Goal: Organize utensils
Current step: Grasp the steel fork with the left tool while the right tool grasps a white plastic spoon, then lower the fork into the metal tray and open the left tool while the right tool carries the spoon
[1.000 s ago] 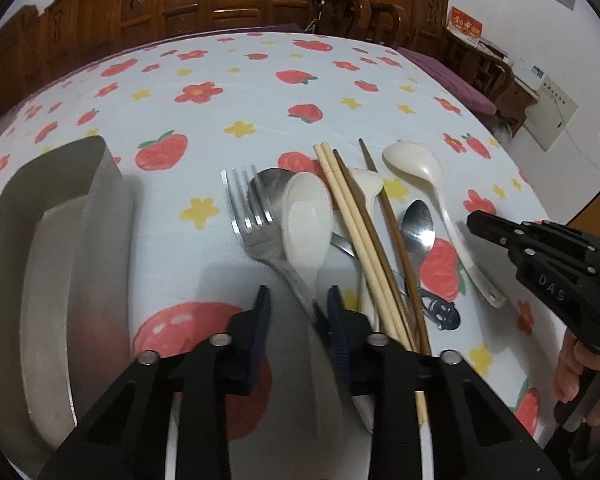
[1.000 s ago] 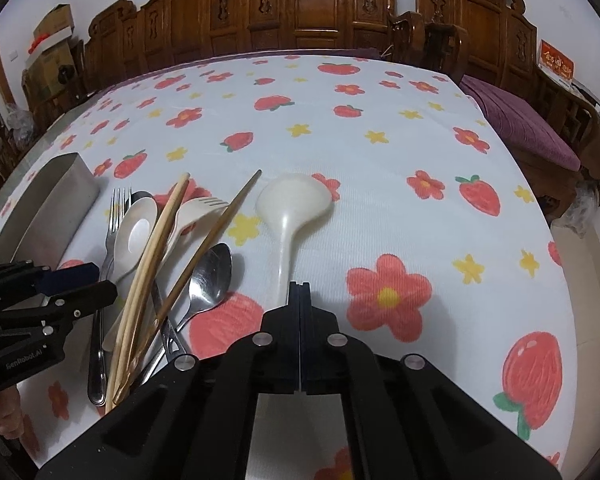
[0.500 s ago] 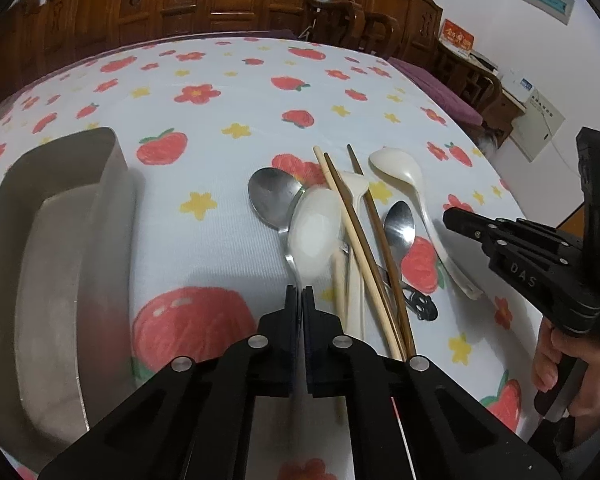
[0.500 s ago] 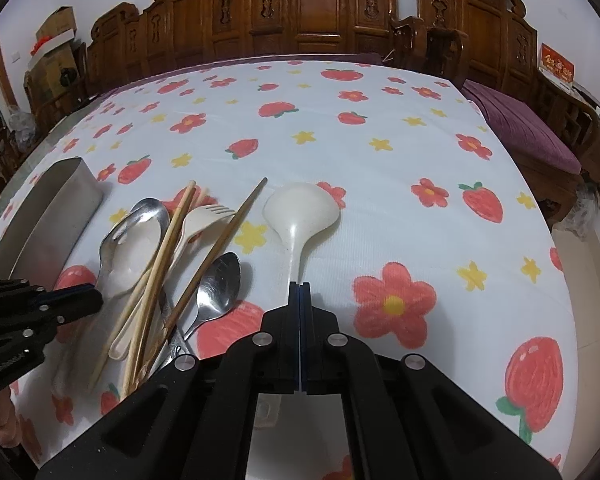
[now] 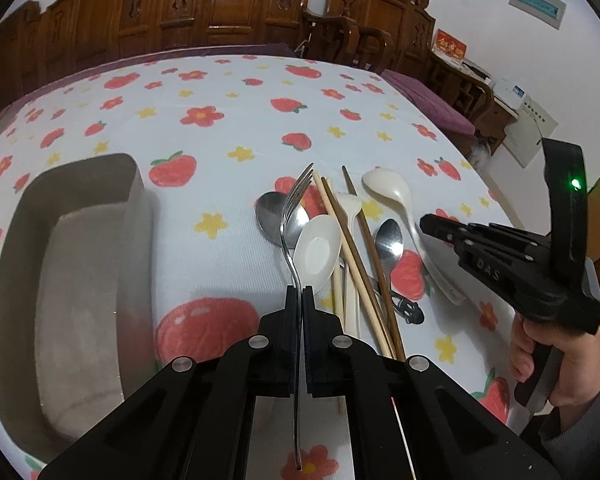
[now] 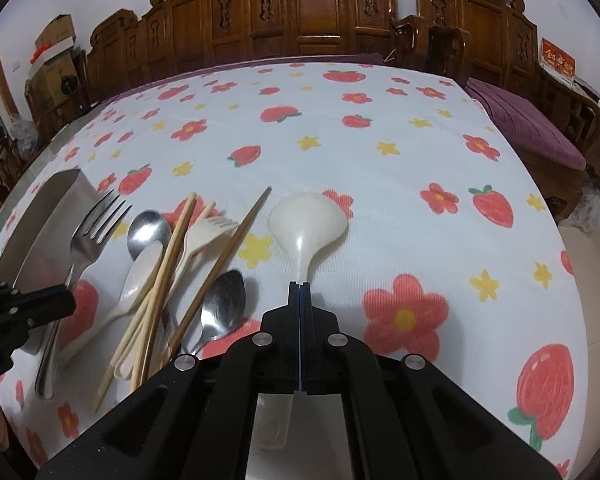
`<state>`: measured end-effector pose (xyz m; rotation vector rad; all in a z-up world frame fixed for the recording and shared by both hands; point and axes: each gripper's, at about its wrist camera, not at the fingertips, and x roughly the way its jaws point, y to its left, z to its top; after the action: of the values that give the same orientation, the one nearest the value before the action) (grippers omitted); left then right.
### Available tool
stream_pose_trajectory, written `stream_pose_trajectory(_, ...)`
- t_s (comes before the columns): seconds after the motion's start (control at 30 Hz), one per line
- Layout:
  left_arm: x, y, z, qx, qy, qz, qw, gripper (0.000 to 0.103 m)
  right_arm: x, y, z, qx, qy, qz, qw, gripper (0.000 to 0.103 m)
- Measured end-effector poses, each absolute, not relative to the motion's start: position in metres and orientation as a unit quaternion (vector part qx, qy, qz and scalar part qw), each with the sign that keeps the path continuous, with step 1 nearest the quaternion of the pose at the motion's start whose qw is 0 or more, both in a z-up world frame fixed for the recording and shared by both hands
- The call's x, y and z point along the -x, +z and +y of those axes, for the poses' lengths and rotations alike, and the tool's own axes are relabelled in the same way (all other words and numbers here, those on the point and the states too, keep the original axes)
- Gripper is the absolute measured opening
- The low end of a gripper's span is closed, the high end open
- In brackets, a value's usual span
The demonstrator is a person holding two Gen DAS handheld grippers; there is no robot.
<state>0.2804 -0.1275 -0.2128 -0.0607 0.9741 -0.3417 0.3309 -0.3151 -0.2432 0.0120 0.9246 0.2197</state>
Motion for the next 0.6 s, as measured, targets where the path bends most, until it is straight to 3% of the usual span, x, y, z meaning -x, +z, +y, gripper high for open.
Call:
stream_pose_trajectory(0.07,-0.279,-0.211,-0.127,0.028,-0.163,0.463,0.871,0.002,-0.335,-0.242,-0.317,-0.015,0.104,0.442,0.891,0.028)
stream_pose_trajectory(0.1,-0.279,-0.209,-0.126,0.027,-0.163,0.462,0.871,0.002,-0.337,-0.242,-0.316,-0.016,0.103,0.441,0.892,0.029)
stream_pose_trajectory(0.53,-0.275,-0.19,-0.118,0.032,-0.171,0.444,0.879,0.002,-0.362,-0.257,-0.299,0.04,0.086,0.451,0.888,0.029)
stream_pose_trajectory(0.6,-0.274,-0.187,-0.117,0.033,-0.172,0.442,0.88,0.002,-0.363,-0.257,-0.298,0.038,0.088,0.452,0.887,0.015)
